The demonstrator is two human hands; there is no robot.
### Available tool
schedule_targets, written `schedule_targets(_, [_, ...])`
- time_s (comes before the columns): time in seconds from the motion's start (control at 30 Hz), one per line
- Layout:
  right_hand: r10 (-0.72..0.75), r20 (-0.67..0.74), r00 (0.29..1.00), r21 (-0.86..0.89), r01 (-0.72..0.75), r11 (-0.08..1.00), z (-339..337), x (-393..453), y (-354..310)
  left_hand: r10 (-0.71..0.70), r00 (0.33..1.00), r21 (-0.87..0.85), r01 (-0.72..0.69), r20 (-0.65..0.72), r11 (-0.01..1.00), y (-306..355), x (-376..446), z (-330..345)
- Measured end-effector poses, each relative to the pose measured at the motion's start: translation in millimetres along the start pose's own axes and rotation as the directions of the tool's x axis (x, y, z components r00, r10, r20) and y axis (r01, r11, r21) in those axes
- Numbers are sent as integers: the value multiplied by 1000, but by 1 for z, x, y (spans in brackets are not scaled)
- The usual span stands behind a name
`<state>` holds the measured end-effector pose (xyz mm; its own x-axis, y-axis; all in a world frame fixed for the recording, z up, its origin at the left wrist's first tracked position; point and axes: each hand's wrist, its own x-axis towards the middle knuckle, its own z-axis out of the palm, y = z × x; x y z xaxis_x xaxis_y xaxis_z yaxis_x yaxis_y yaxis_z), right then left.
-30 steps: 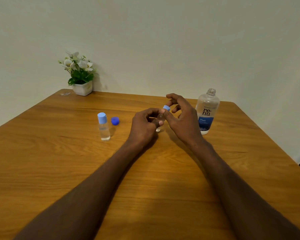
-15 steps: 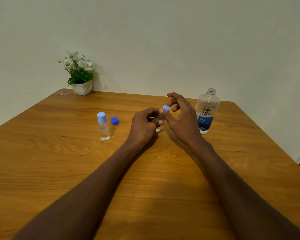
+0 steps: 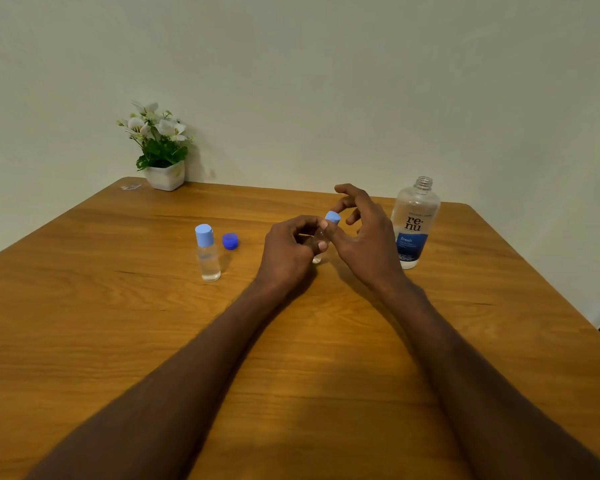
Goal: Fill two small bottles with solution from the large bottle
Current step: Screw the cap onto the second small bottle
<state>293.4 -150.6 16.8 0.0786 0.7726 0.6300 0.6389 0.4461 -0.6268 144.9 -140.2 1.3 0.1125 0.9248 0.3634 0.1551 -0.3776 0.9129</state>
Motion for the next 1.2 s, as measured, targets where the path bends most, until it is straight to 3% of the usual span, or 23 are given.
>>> schedule_targets(1.2, [62,3,998,70,-62,996,2,-2,-3,13,1000,9,-13,0,1000,-2,1,0])
